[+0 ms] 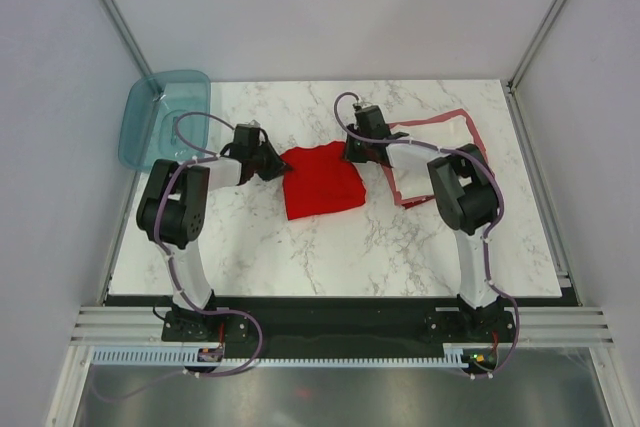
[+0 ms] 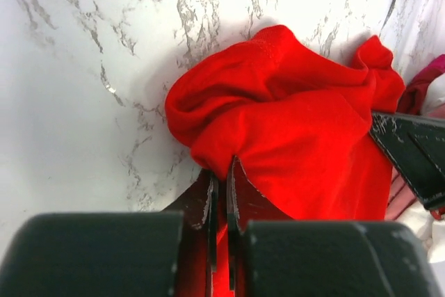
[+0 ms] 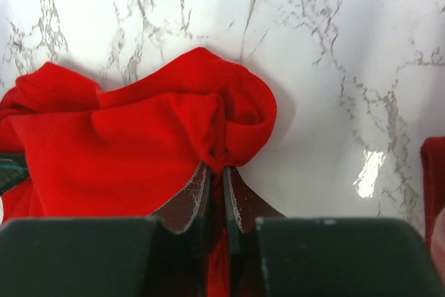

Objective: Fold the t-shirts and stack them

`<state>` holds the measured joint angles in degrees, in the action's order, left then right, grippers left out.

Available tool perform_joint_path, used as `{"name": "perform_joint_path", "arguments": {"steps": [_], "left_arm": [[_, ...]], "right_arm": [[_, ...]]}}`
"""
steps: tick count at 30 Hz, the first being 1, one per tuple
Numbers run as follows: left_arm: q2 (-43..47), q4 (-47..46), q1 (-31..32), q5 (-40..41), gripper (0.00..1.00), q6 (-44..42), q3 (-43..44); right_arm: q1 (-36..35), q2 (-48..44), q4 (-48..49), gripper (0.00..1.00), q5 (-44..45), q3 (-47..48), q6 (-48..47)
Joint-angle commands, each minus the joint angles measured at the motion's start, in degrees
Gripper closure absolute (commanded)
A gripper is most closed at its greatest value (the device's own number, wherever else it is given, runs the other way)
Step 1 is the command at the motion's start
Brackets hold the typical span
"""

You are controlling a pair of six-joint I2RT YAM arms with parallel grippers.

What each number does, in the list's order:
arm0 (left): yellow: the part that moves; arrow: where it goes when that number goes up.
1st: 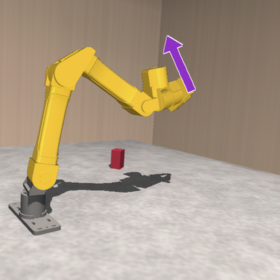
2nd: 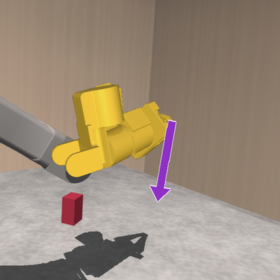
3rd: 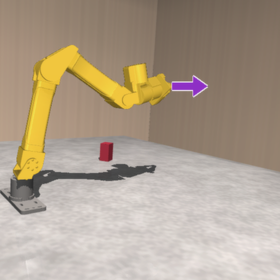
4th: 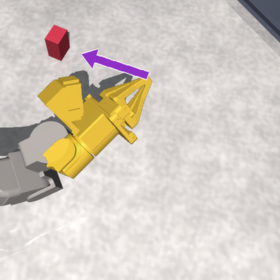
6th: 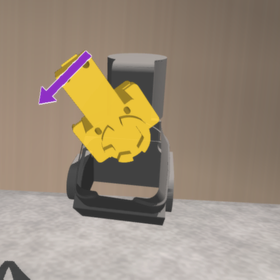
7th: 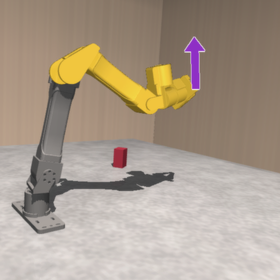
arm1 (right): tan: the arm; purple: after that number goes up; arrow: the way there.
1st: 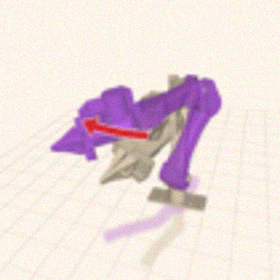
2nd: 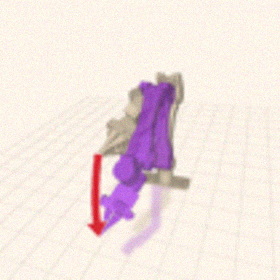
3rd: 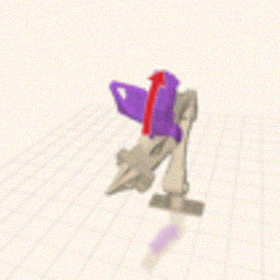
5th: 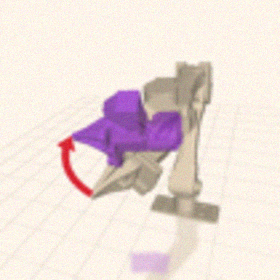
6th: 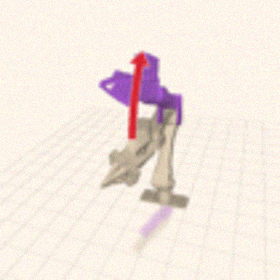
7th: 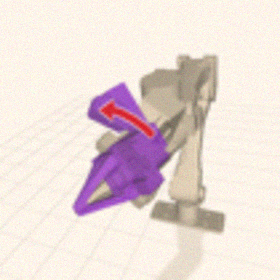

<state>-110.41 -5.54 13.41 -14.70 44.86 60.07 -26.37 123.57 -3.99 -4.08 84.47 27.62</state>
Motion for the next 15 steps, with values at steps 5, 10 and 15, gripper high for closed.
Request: {"name": "perform_joint_path", "arguments": {"steps": [5, 10, 15], "left_arm": [[7.6, 5.2, 3.5, 9.7, 0.98, -4.3, -1.3], [14.6, 6.5, 6.5, 13.5, 0.98, -3.9, -3.9], [24.4, 6.5, 13.6, 20.0, 0.98, -2.5, -7.7]], "right_arm": [[-3.9, -11.4, 1.8, 1.00, 6.0, -4.4, -4.6], [-4.5, -19.5, 3.5, 1.00, 8.2, -10.4, -5.1], [-4.6, -29.7, 3.5, 1.00, 10.0, -16.3, -2.8]]}}
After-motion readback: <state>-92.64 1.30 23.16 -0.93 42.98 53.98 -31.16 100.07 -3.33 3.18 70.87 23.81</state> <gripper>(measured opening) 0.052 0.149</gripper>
